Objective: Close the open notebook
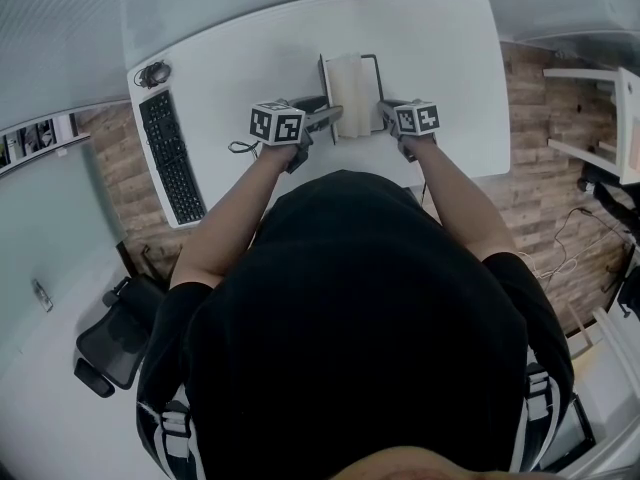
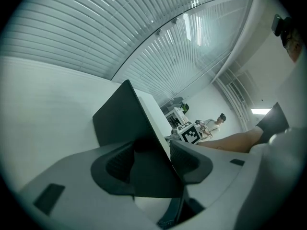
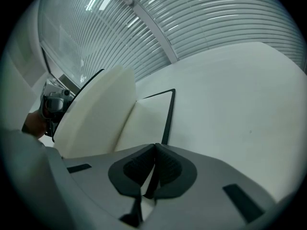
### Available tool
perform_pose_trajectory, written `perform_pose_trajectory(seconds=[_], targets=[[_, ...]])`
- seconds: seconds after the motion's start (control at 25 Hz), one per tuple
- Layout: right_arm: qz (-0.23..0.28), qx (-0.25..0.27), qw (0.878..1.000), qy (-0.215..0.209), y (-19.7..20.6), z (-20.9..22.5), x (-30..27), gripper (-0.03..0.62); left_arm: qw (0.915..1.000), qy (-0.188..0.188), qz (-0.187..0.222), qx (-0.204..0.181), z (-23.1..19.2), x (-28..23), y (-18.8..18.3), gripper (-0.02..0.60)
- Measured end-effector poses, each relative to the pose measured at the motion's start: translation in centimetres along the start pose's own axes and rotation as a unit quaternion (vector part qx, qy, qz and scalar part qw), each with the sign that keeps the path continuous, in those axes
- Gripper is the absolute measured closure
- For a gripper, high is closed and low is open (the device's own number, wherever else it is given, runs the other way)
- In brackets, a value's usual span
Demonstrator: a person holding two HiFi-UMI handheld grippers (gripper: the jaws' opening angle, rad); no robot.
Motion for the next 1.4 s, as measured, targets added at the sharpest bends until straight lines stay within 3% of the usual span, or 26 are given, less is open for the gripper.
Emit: perform_pose_trajectory(seconds=[0.24,0.6,0.84,1.04,1.2,1.4], targets=[[-0.001,0.0,1.0,-0.002,0.1,0.1,0.1,0.559,0.9981,0.059,0.009,-0.019,1.6,-0.9,-0.3,0.351],[-0.002,-0.002,1.0,-0.004,-0.1,0.0,-0.1,0.559,0.9979,0.06,0.002,-0.025,1.2,-1.1,0.1,0.356],[-0.001,-0.002,1.0,-0.005,-0.1,0.1,-0.1,0.559,0.989,0.137,-0.012,-0.054,3.0,-2.3,0.1,0.356],[-0.007,-0.003,1.0,0.001,0.1,-0.2,-0.1,0.559,0.986,0.152,-0.025,-0.064,3.1,-2.8,0.7,0.357],[-0.006,-0.006,1.0,0.005,0.0,0.0,0.1,0.559,0.9798,0.172,-0.06,-0.082,4.0,-3.8,1.2,0.38],[-0.006,-0.011,1.0,0.004,-0.1,0.3,0.2,0.559,0.9849,0.161,-0.034,-0.054,3.3,-3.3,1.6,0.423]])
Point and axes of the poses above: the fingertips, and each gripper's own axes: x backward along the fingers, z to its right, y out of its underside, the point moved 9 cm from there along x, backward along the fingers, and after that the axes turned 14 degrees about -z, right-handed, at the moved point
